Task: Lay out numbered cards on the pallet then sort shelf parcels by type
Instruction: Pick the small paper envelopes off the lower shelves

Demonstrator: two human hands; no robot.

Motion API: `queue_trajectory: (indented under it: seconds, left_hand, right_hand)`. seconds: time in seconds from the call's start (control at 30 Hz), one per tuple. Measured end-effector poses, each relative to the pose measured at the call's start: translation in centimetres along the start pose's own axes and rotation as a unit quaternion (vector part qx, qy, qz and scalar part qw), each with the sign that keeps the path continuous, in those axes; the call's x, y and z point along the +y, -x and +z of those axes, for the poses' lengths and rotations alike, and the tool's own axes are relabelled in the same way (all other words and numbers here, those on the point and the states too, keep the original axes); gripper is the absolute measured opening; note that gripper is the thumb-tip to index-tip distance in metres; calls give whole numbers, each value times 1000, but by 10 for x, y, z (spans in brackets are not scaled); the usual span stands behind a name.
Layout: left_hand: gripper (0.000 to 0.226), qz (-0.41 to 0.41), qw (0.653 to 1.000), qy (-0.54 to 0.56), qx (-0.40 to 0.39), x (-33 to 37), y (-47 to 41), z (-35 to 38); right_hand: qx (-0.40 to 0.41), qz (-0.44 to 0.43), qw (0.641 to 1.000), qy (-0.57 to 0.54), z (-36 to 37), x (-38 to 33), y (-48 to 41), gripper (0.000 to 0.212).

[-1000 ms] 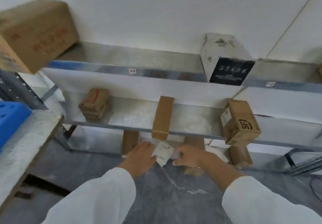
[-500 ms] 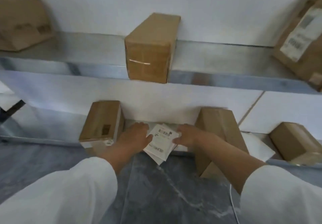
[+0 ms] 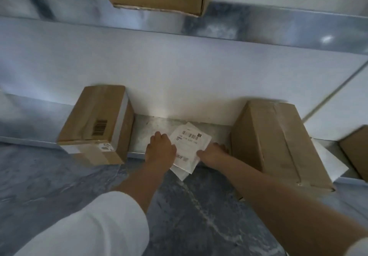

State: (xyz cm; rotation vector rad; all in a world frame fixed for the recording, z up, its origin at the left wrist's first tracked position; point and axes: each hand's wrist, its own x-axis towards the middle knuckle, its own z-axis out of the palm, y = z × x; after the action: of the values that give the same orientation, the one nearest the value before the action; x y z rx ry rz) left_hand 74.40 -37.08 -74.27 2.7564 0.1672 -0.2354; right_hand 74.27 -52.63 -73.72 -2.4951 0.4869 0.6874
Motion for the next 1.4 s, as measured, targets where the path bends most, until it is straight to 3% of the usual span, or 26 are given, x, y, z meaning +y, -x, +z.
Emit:
queue_trajectory:
  seconds: [0.1, 0.23, 0.4, 0.53, 0.6, 0.7, 1.13, 1.4]
  left_hand:
    - [28, 4, 999, 31, 10, 0, 3, 9]
    - [22, -31, 987, 155, -23, -1, 8, 13]
    - [14, -97, 968, 228, -27, -8, 6, 7]
    - [14, -177, 931, 318, 20, -13, 15, 3]
    - [18, -227, 899, 374, 17, -12, 28, -4]
    - [17, -247, 885, 393, 36, -4, 53, -27]
    - [18, -228, 860, 456, 20, 42, 220, -285]
    - [17, -222, 872, 432, 62, 63, 325, -489]
  right_hand:
    - [9, 40, 997, -63, 3, -8, -2, 64]
    - [10, 69, 994, -89, 10, -8, -1, 65]
    - [-4, 42, 994, -102, 5, -6, -4, 58]
    - [-34, -1, 984, -174, -5, -5, 5, 37]
    - [-44, -10, 980, -192, -12, -5, 19, 34]
    - [-59, -18, 978, -202, -30, -9, 51, 33]
    - [-151, 28, 959, -238, -179, -85, 284, 33]
    - [-174, 30, 945, -274, -278, -173, 461, 38]
